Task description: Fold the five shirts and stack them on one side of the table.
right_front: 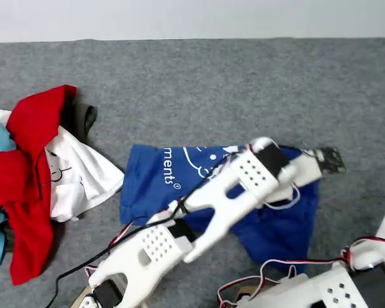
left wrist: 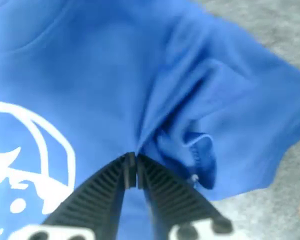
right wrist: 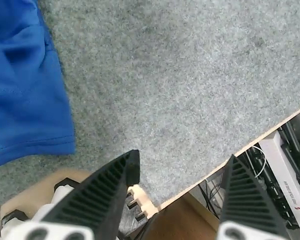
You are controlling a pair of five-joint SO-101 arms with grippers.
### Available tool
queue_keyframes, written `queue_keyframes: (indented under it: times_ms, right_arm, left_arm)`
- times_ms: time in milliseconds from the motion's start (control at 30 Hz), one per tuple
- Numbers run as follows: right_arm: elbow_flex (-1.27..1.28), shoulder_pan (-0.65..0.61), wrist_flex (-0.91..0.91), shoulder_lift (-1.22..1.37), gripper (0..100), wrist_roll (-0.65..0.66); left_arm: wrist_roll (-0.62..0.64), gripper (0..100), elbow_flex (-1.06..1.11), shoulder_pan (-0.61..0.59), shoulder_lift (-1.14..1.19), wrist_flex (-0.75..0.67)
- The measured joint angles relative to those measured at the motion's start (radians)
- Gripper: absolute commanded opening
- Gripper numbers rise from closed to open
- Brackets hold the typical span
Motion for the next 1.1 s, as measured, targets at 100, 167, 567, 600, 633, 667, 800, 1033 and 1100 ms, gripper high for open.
queue_keyframes:
  times_ms: [100,167,567,600,633,667,800,1033,1100]
  right_arm:
    - [0.000,0.000,0.000,0.002,27.3,0.000]
    - [0.000,0.000,0.000,0.002,27.3,0.000]
    - [0.000,0.000,0.000,0.002,27.3,0.000]
    - [0.000,0.000,0.000,0.002,27.3,0.000]
    - [0.000,0.000,0.000,0.002,27.3,0.000]
    - [0.000,0.000,0.000,0.002,27.3,0.000]
    - [0.000,0.000,0.000,0.002,27.3,0.000]
    - [0.000,0.000,0.000,0.002,27.3,0.000]
    - [0.000,0.000,0.000,0.002,27.3,0.000]
  left_arm:
    - [0.000,0,0.000,-0.048,0.000,-0.012]
    - [0.000,0,0.000,-0.078,0.000,-0.043]
    - [-0.037,16,0.000,-0.132,0.037,-0.077]
    - [-0.037,17,0.000,-0.132,0.037,-0.077]
    - [-0.037,17,0.000,-0.132,0.037,-0.077]
    - [-0.037,17,-0.011,-0.132,0.037,-0.077]
    - [-0.037,17,-0.109,-0.149,0.037,-0.055]
    - [-0.034,16,-0.273,-0.170,0.037,0.002]
    - [-0.017,12,-0.273,-0.160,0.037,0.002]
